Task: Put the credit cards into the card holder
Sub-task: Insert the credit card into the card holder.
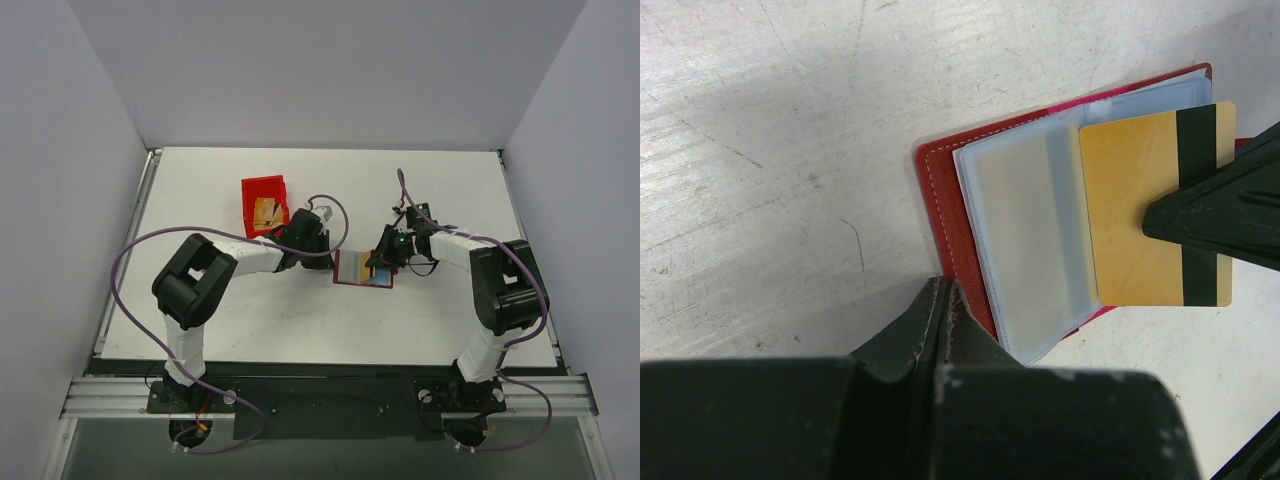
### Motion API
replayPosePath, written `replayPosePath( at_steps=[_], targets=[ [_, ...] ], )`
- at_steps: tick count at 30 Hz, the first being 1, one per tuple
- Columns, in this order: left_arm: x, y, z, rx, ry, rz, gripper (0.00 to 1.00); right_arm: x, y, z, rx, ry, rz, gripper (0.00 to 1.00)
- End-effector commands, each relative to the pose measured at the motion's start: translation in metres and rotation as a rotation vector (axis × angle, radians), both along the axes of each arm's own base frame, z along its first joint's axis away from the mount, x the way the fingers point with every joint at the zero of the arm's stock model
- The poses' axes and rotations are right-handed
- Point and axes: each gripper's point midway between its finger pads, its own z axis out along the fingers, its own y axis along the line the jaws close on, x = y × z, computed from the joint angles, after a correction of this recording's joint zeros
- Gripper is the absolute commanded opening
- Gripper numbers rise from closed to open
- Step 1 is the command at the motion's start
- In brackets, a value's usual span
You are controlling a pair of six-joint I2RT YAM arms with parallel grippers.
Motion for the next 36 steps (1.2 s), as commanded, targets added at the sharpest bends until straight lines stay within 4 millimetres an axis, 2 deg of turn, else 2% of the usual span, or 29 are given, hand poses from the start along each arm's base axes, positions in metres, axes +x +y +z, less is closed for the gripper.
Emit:
replayPosePath(
  at_steps=[1,26,36],
  targets=[
    [0.006,-0.009,0.009,-0.020,-0.023,-0.016,0.00,-0.001,0.001,0.009,0.010,-0.026,0.005,0.00],
    [0.006,-0.009,0.009,-0.017,-0.023,-0.014,0.00,0.003,-0.005,0.022,-0.023,-0.075,-0.008,0.00],
    [0.006,-0.008,0.009,-0.017,-0.023,-0.013,0.00,0.003,0.000,0.020,-0.011,-0.064,0.006,0.00]
  ],
)
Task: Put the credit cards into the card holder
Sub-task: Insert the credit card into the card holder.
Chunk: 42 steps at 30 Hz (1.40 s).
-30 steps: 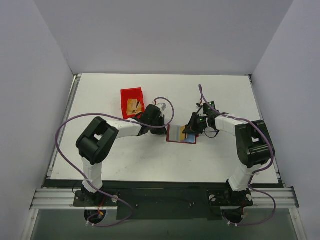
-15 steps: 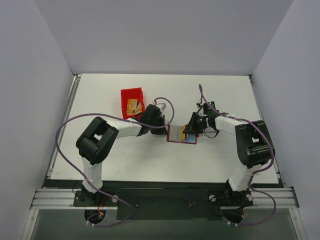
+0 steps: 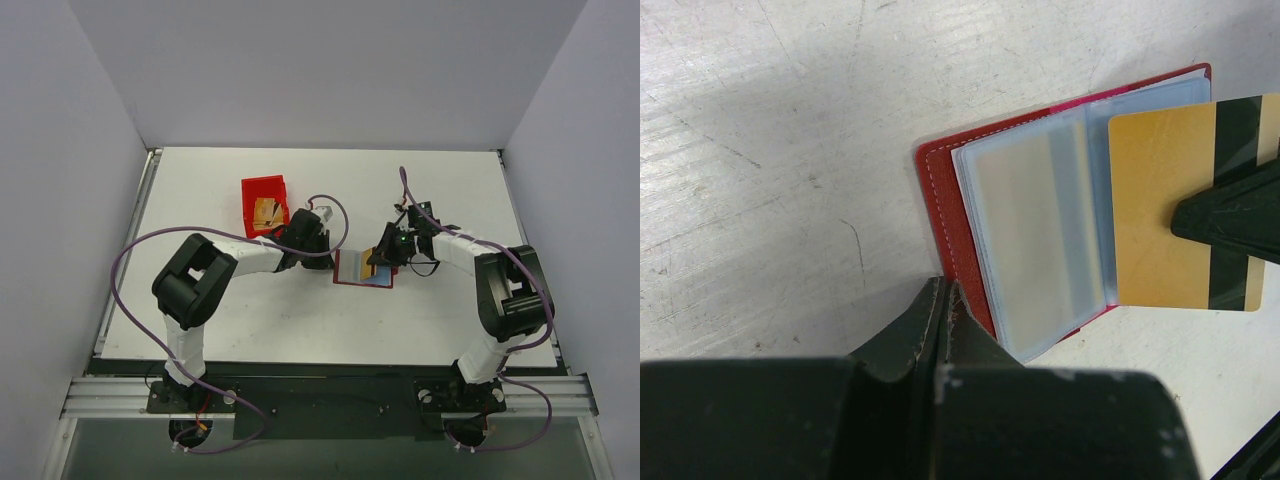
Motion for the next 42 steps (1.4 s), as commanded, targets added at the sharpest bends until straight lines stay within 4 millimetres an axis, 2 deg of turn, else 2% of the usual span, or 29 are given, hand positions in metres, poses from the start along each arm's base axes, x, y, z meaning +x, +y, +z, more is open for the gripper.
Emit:
replayPosePath(
  at_steps=[1,10,23,42],
  targets=[
    [0.006,-0.008,0.009,-0.018,-0.023,-0.014,0.00,0.001,0.004,0.008,0.004,-0.020,0.018,0.00],
    [0.005,-0.007,0.009,-0.014,-0.023,-0.013,0.00,0.001,0.011,0.004,0.010,-0.007,0.035,0.00],
    [0.007,-0.009,0.010,-0.016,-0.024,-0.016,0.00,0.001,0.007,-0.004,-0.014,0.012,0.013,0.00],
    [0.006,-0.009,0.009,-0.011,-0.021,-0.018,0.00,0.003,0.013,-0.014,0.014,0.021,0.024,0.00]
  ],
)
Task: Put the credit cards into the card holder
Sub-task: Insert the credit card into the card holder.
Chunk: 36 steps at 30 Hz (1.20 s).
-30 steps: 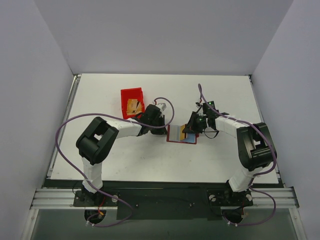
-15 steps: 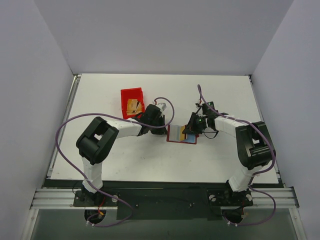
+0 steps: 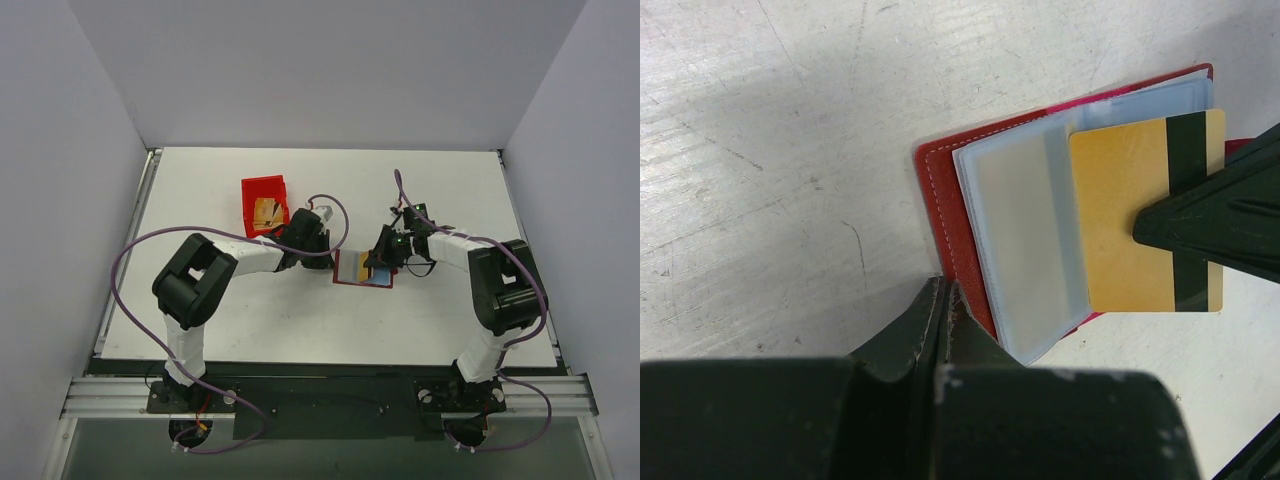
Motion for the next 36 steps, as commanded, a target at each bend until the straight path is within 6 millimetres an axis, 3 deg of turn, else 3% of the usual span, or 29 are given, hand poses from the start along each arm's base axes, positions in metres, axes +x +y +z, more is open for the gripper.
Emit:
replayPosePath(
  at_steps=[1,16,36],
  targets=[
    [0.006,-0.008,0.008,-0.012,-0.020,-0.017,0.00,0.006,0.005,-0.002,0.014,-0.019,0.008,0.00],
    [0.006,-0.009,0.007,-0.011,-0.016,-0.021,0.00,-0.002,0.009,-0.012,0.044,-0.004,0.033,0.00],
    [0.005,-0.009,0.006,-0.009,-0.013,-0.021,0.00,-0.021,0.014,-0.009,0.088,0.086,0.019,0.00]
  ],
)
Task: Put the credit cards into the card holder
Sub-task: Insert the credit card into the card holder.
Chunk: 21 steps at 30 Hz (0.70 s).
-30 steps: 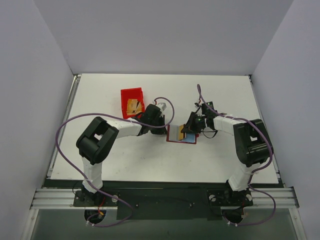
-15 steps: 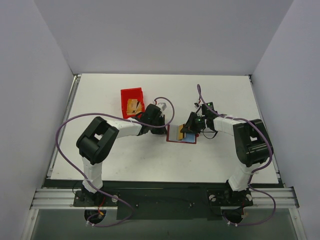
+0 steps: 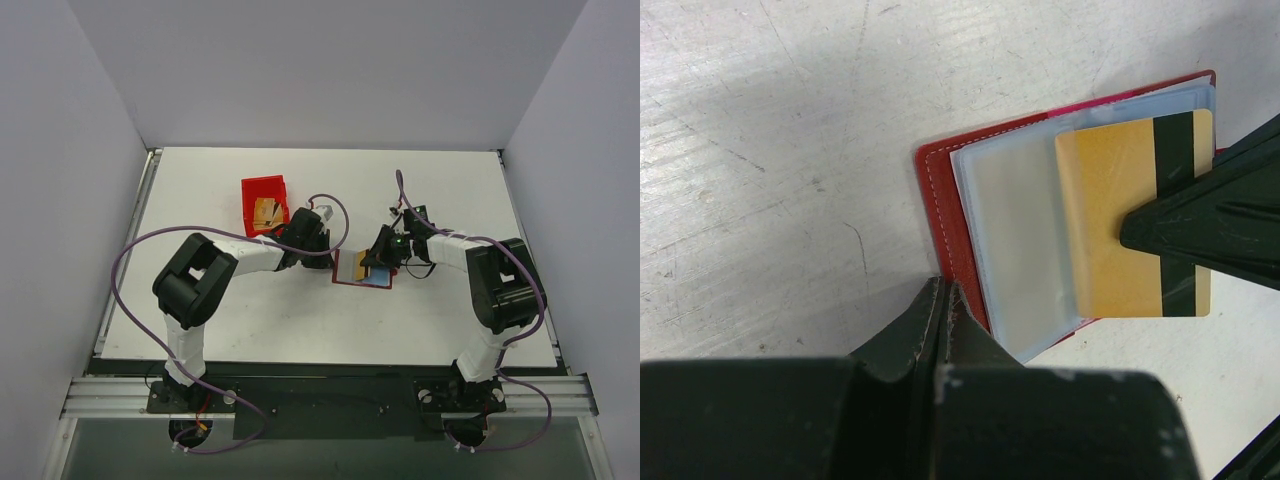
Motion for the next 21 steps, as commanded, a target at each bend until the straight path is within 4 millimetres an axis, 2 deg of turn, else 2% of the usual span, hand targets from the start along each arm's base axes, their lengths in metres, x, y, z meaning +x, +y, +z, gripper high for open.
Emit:
replayPosePath(
  at_steps=[1,12,21],
  targets=[
    [0.006,-0.009,0.007,-0.016,-0.017,-0.017,0.00,-0.026,0.005,-0.009,0.018,0.100,0.034,0.00],
    [0.006,-0.010,0.007,-0.018,-0.017,-0.021,0.00,-0.037,0.007,-0.013,0.017,0.135,0.064,0.00],
    [0.006,-0.010,0.007,-0.017,-0.017,-0.022,0.00,-0.026,0.008,-0.027,0.034,0.085,0.011,0.00]
  ],
)
